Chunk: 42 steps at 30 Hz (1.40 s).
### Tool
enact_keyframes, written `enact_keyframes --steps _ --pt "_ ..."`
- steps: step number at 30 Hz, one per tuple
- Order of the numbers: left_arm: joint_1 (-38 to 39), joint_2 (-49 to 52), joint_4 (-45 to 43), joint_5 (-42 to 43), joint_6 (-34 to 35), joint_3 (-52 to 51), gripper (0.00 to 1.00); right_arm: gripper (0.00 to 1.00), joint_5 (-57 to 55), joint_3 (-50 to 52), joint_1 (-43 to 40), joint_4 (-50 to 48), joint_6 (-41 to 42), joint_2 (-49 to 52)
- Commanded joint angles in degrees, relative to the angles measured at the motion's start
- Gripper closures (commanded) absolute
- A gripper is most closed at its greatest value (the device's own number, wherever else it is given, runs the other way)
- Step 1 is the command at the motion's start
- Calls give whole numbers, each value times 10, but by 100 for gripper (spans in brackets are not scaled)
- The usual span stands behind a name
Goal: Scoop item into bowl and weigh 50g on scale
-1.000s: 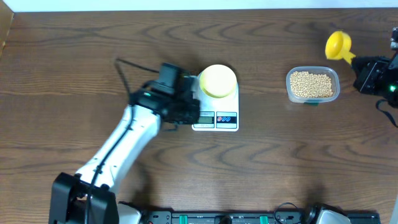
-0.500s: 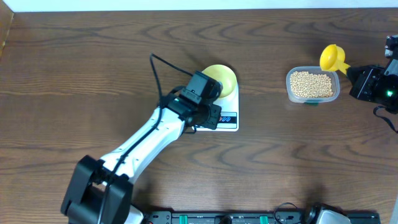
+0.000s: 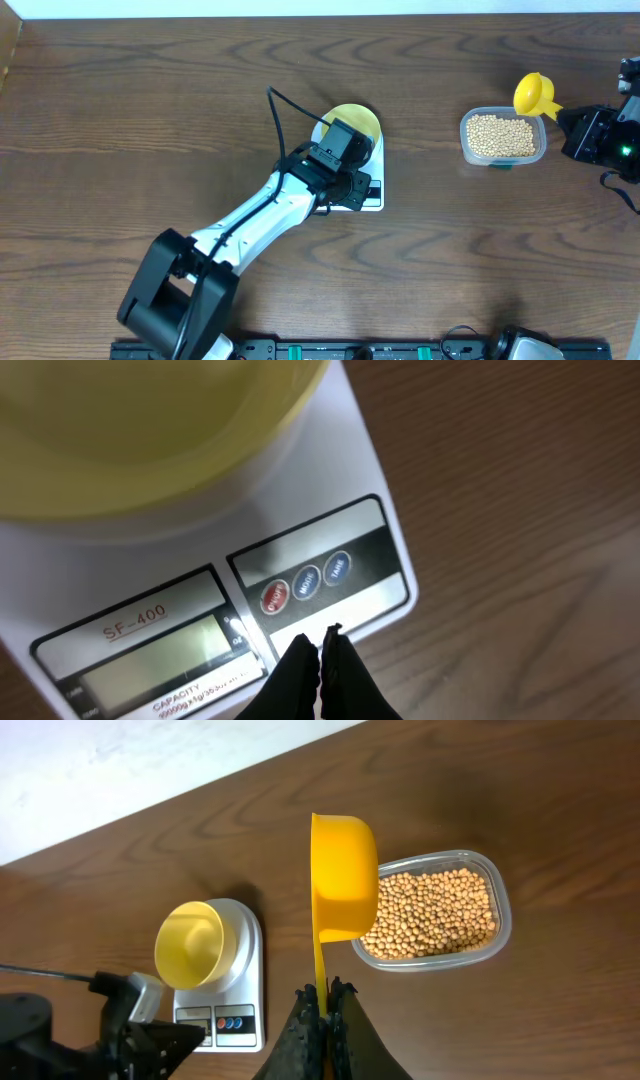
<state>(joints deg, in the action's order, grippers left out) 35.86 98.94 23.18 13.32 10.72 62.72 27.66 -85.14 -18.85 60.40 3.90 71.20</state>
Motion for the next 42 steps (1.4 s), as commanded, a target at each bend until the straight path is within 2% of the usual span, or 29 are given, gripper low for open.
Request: enact_keyframes --steps 1,11,42 --pt "0 22 -6 -10 7 9 93 99 10 -9 -2 0 3 2" --pt "0 43 -18 -55 7 9 93 99 10 -9 -2 -4 3 2" --pt "0 83 -31 -29 46 9 93 99 10 -9 -2 -1 3 2"
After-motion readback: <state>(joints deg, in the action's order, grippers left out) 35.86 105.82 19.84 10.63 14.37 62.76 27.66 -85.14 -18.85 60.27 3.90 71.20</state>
